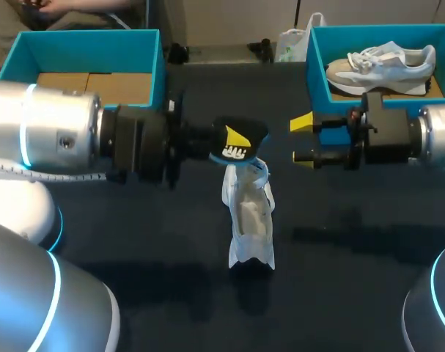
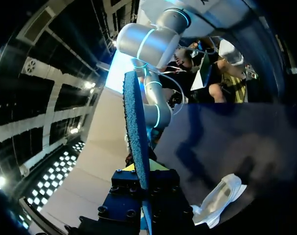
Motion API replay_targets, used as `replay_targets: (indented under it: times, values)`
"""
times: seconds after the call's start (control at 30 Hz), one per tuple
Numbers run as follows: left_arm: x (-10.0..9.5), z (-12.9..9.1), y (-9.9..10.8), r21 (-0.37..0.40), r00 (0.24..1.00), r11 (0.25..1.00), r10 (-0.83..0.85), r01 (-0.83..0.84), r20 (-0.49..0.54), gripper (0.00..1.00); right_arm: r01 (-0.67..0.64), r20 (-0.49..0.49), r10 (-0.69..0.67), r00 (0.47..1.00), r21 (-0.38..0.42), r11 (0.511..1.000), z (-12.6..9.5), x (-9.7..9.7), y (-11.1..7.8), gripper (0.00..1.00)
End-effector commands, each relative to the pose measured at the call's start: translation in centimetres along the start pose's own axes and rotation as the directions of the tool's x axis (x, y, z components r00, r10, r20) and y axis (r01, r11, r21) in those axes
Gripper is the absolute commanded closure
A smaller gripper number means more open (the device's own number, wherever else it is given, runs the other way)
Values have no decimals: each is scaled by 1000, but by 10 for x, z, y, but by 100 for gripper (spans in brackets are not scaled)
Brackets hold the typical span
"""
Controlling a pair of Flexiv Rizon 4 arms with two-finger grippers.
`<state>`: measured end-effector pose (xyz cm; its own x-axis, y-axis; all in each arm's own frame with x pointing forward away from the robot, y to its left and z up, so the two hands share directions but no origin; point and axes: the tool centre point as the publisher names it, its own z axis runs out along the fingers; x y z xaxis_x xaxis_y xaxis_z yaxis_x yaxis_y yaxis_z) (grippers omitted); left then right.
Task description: Take the shoe out of the shoebox, open the shoe tongue, remove and reinsert the insole, then place the shoe into the shoebox
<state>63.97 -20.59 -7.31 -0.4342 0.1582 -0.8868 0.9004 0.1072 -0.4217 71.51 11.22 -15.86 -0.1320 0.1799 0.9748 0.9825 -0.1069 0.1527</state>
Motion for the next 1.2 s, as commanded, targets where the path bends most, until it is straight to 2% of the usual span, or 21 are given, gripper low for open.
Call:
replay_targets:
  times: [0.03,0.27,0.57,0.73,1.2]
  values:
    - [16,0,1,-21,989,993,116,-115,89,100,0,1,0,1000,-2,1000,1,0,0,0]
    - [25,5,5,-46,960,970,243,-239,138,100,-6,-1,6,1000,-2,1000,1,1,0,0]
    - [33,4,12,-102,935,951,307,-293,178,100,-24,-58,25,998,22,999,2,11,-3,0]
    - [35,4,17,-116,922,935,351,-336,162,100,-43,-61,47,997,69,997,5,18,-7,0]
    - [31,6,41,-138,893,894,440,-426,91,100,-67,-74,76,994,122,990,22,26,-12,0]
